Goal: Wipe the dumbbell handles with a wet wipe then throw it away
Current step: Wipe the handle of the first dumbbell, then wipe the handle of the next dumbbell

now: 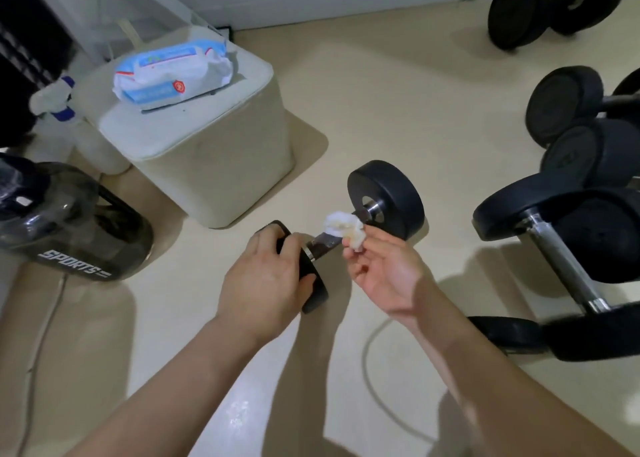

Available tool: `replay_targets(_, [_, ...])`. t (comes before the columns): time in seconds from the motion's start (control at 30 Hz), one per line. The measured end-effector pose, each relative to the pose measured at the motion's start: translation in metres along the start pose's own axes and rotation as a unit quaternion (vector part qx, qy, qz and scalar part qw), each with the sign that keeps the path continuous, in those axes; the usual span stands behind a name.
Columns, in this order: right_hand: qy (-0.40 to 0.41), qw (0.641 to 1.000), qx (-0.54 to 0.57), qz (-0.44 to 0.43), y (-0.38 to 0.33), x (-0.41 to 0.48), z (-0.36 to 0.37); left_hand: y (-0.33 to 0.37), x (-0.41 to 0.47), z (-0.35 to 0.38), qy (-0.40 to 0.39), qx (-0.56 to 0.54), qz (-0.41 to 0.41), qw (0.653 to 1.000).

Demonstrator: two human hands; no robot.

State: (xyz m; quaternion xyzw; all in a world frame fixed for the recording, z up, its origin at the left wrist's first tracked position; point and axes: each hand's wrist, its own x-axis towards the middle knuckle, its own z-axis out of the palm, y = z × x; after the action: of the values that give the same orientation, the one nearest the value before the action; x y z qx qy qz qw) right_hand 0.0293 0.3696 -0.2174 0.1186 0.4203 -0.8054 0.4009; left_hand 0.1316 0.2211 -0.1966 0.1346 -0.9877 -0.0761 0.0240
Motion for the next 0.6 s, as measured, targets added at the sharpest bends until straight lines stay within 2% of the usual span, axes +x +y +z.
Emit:
replay_targets(0.07, [-0.034,0.996,0.066,0.054,-0.007,-0.011,0.004,-0.005,0.008,0.001,-0.013,0.016,-0.036,0.999])
replay_targets(0.13, [-0.049,0.994,0.077,0.065,-0.011,-0.019,0.008,-0.009,0.018,-0.001,-0.022,0.025,-0.057,0.998])
replay_targets(0.2, [-0.047,0.994,0.079,0.058,-0.015,-0.028,0.01,-0.006,0.026,-0.012,0.0,-0.056,-0.101,0.993])
replay_targets(0.23, [-0.042,0.995,0.074,0.047,-0.019,-0.033,0.012,0.0,0.027,-0.021,0.015,-0.147,-0.135,0.98])
replay_targets(0.27, [-0.035,0.997,0.067,0.036,-0.022,-0.036,0.012,0.008,0.025,-0.032,0.018,-0.28,-0.165,0.946])
replay_targets(0.33, [-0.013,0.999,0.049,0.016,-0.026,-0.044,0.013,0.035,0.019,-0.054,-0.014,-0.548,-0.182,0.817])
replay_targets(0.37, [-0.01,0.999,0.033,0.016,-0.028,-0.049,0.015,0.048,0.013,-0.06,-0.027,-0.593,-0.17,0.787])
replay_targets(0.43, [-0.034,0.999,-0.017,0.027,-0.032,-0.061,0.018,0.066,0.003,-0.063,0.004,-0.588,-0.154,0.794])
replay_targets(0.47, [-0.052,0.996,-0.061,0.024,-0.035,-0.068,0.02,0.072,0.001,-0.063,0.03,-0.591,-0.17,0.788])
replay_targets(0.5, [-0.065,0.991,-0.12,0.009,-0.036,-0.074,0.019,0.076,0.0,-0.063,0.042,-0.607,-0.191,0.77])
replay_targets(0.6, [-0.054,0.953,-0.28,-0.102,-0.038,-0.088,0.016,0.08,-0.005,-0.062,0.018,-0.697,-0.23,0.679])
